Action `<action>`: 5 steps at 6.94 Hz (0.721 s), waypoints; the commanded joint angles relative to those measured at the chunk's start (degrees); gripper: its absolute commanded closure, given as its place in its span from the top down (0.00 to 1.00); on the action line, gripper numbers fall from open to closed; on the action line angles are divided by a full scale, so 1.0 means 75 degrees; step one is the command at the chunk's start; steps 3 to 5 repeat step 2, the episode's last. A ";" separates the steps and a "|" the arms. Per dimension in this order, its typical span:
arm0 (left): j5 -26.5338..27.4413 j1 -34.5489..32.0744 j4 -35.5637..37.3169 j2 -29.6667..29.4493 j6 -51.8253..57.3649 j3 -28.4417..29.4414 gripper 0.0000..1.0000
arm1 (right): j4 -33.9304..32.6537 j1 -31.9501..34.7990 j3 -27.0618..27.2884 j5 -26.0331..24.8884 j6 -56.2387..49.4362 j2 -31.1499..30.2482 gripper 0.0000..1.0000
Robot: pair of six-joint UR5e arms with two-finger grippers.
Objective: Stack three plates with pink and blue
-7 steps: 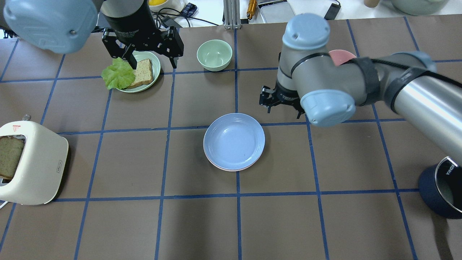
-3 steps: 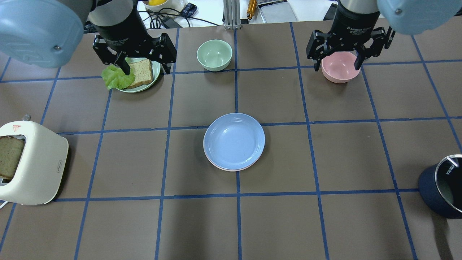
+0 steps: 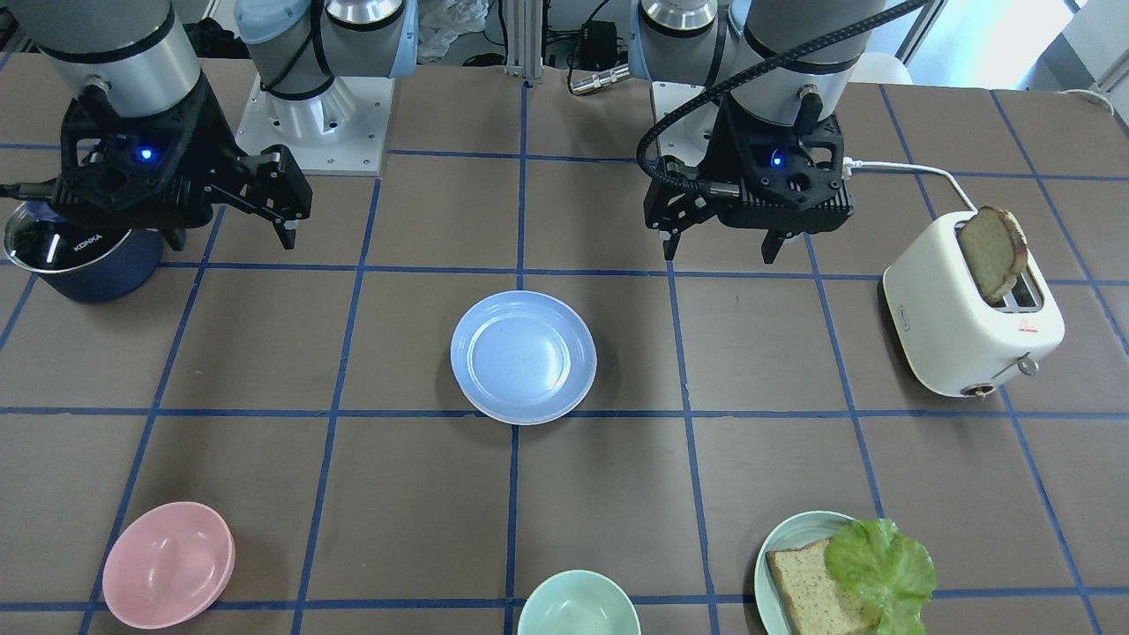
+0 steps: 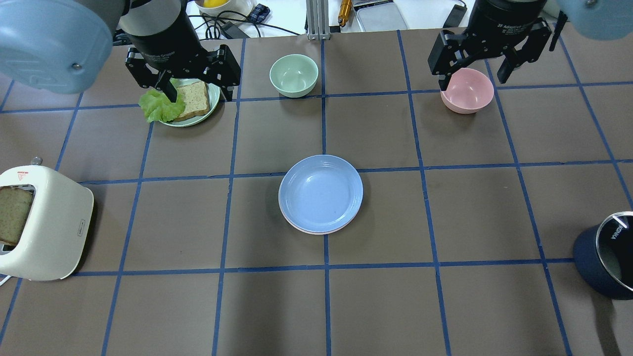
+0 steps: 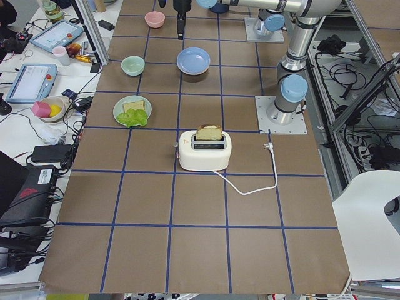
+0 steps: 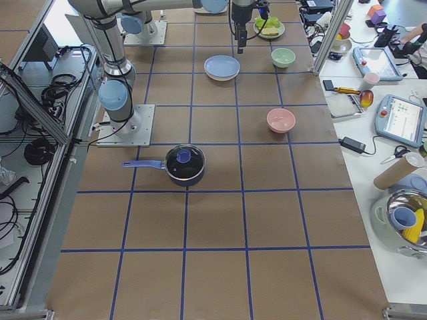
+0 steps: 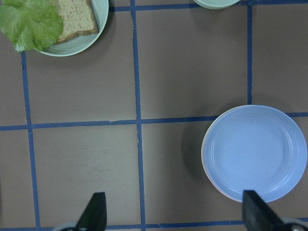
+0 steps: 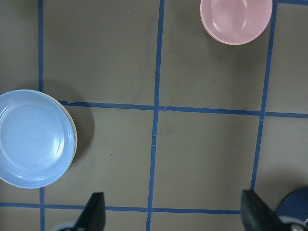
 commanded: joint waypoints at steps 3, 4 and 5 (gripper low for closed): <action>0.0045 0.0082 0.0007 0.0029 0.0000 -0.0001 1.00 | -0.0038 0.0013 0.0008 0.0225 0.0034 -0.0003 1.00; 0.0045 0.0082 0.0007 0.0029 0.0000 -0.0001 1.00 | -0.0038 0.0013 0.0008 0.0225 0.0034 -0.0003 1.00; 0.0045 0.0082 0.0007 0.0029 0.0000 -0.0001 1.00 | -0.0038 0.0013 0.0008 0.0225 0.0034 -0.0003 1.00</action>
